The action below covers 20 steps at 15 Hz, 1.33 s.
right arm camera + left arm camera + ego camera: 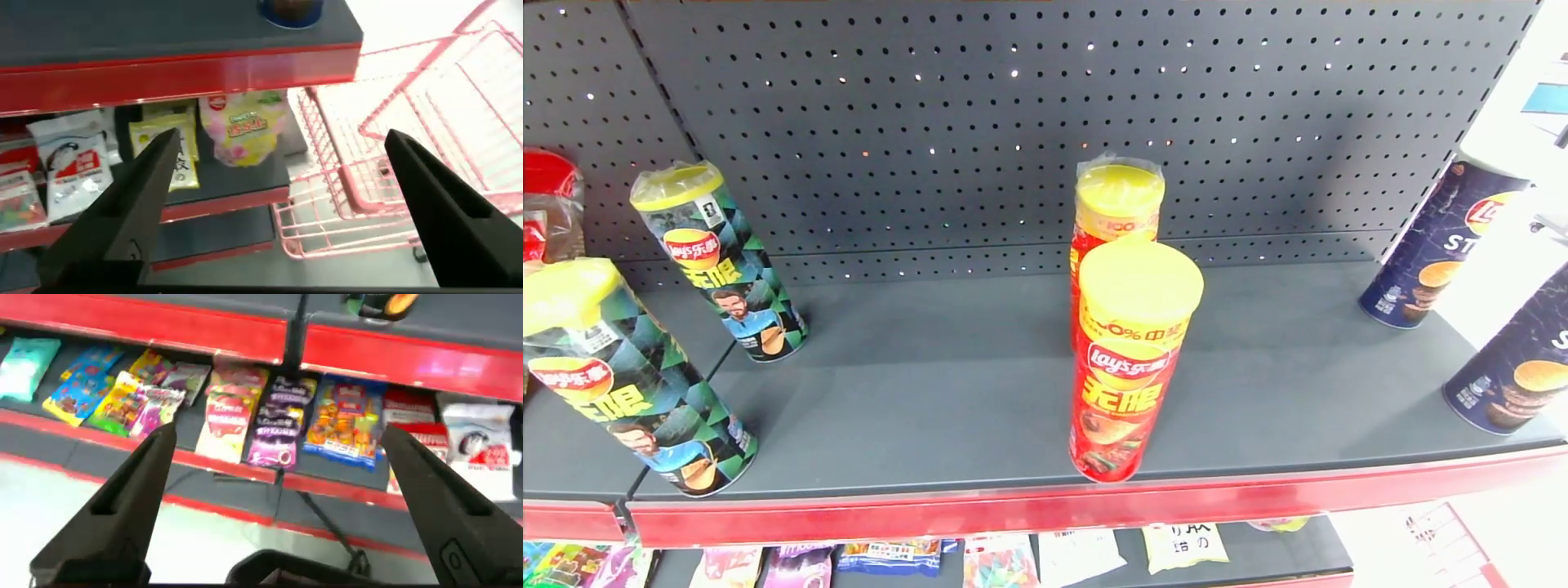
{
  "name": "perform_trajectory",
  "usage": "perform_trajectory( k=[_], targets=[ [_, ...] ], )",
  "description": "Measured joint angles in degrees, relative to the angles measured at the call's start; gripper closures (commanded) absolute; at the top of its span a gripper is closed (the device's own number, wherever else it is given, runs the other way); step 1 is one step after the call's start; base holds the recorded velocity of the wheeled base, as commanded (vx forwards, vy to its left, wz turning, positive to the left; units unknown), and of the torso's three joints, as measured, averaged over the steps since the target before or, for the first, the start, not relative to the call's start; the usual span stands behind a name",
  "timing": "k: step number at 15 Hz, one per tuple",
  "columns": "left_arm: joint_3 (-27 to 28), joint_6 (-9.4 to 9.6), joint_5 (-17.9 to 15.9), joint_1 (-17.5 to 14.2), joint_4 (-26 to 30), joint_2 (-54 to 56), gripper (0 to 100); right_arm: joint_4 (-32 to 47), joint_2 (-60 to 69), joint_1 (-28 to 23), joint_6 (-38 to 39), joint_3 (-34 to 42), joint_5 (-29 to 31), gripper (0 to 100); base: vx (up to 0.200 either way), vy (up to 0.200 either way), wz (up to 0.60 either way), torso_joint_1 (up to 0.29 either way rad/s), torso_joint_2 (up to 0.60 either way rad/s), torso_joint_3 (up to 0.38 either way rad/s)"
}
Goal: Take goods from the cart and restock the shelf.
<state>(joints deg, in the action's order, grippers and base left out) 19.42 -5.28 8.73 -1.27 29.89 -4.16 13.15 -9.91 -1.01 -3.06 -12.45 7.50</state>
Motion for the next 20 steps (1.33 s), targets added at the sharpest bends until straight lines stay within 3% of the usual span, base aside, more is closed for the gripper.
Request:
perform_trajectory(
  k=[2, 4, 5, 8, 11, 20],
  targets=[
    [-2.2, 0.77, -11.1, 0.9, -3.0, 2.1, 0, -1.5, 4.6, 0.4, -0.1, 3.2, -9.9, 0, 0.000, 0.000, 0.00, 0.000, 0.00, 0.000],
    [-4.5, 1.07, -13.9, 1.1, -9.4, 3.4, 0, -10.6, 7.6, 1.0, -0.1, 7.5, -12.1, 0, 0.000, 0.000, 0.00, 0.000, 0.00, 0.000],
    [-6.2, 1.16, -14.0, 1.1, -13.4, 3.7, 0, -13.9, 8.4, 1.1, -0.2, 9.8, -11.3, 0, 0.000, 0.000, 0.00, 0.000, 0.00, 0.000],
    [-15.5, 2.19, -11.8, 1.1, -31.0, 4.1, 0, -13.2, 9.6, 1.3, 2.7, 12.1, -7.3, 0, 0.000, 0.000, 0.00, 0.000, 0.00, 0.000],
    [-18.8, 4.84, -9.4, 1.1, -29.9, 4.3, 0, -13.2, 9.8, 1.3, 2.2, 12.4, -8.8, 0, 0.000, 0.000, 0.00, 0.000, 0.00, 0.000],
    [-19.4, 5.23, -9.3, 1.1, -29.7, 4.3, 0, -13.2, 9.9, 1.3, 2.7, 12.4, -8.9, 0, 0.000, 0.000, 0.00, 0.000, 0.00, 0.000]
  ],
)
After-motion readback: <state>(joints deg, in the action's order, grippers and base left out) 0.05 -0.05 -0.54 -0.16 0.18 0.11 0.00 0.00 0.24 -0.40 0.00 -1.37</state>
